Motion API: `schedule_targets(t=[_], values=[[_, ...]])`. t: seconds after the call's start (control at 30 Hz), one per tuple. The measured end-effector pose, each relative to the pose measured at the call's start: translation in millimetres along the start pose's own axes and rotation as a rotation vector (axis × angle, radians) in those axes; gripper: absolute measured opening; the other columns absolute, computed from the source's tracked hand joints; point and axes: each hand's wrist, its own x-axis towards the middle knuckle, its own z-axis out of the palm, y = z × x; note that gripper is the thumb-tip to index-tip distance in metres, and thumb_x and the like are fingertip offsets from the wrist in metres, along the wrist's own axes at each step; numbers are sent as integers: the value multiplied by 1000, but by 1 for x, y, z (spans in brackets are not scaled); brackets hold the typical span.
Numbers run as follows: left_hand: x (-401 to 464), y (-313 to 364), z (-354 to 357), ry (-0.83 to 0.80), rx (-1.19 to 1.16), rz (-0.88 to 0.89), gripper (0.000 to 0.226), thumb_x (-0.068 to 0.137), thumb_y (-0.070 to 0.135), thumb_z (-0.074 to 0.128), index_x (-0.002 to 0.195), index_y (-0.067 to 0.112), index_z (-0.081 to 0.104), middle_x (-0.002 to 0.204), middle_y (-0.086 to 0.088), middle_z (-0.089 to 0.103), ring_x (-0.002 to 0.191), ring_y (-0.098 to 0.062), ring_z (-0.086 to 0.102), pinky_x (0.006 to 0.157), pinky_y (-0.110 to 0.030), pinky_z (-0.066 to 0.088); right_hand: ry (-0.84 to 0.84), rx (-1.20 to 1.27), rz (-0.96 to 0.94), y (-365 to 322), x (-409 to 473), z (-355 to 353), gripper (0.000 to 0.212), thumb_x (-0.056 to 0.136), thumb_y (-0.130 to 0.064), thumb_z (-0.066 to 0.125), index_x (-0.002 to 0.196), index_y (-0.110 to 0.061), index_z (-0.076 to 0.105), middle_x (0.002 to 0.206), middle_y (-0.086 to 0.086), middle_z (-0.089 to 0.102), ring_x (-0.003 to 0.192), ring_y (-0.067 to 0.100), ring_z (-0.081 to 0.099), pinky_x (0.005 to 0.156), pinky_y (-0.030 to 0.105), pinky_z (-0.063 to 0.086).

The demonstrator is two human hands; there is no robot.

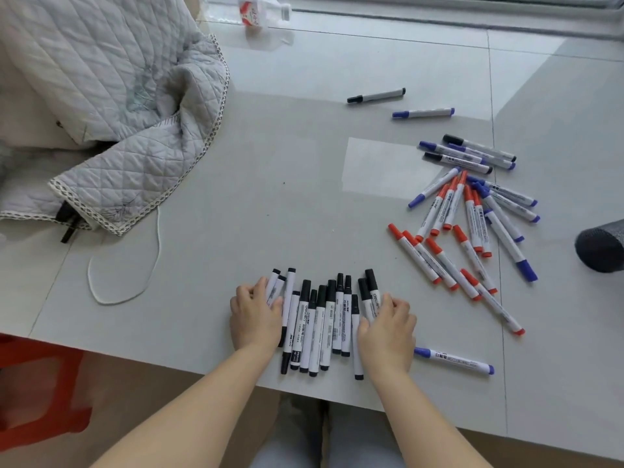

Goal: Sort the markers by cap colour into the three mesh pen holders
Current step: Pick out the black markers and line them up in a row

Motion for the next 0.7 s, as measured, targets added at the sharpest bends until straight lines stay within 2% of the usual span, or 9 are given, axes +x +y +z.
schedule_targets(t=[0.23, 0.5, 0.7], values=[[-2, 9, -2, -7, -17, -78, 45, 94, 33, 45, 138, 27, 38, 125, -4, 38, 117, -22, 38, 88, -37, 42, -52, -19, -95, 3, 7, -2, 60, 93, -32, 43, 143, -12, 18, 134, 7, 26, 113, 23, 38, 83, 28, 45], [-4, 11, -10, -7, -19, -125, 45, 94, 33, 44, 135, 16, 39, 131, -8, 39, 120, -25, 41, 94, -38, 39, -111, 91, -115, -1, 6, -10, 52, 93, -30, 43, 139, -15, 27, 132, 3, 29, 110, 19, 42, 81, 30, 47], [3, 33, -19, 0, 13, -69, 43, 92, 26, 46, 132, 15, 41, 129, -9, 39, 119, -26, 39, 90, -38, 40, -133, 87, -97, 3, 11, -19, 43, 91, -27, 44, 132, -16, 37, 126, 3, 35, 106, 19, 43, 74, 27, 42]])
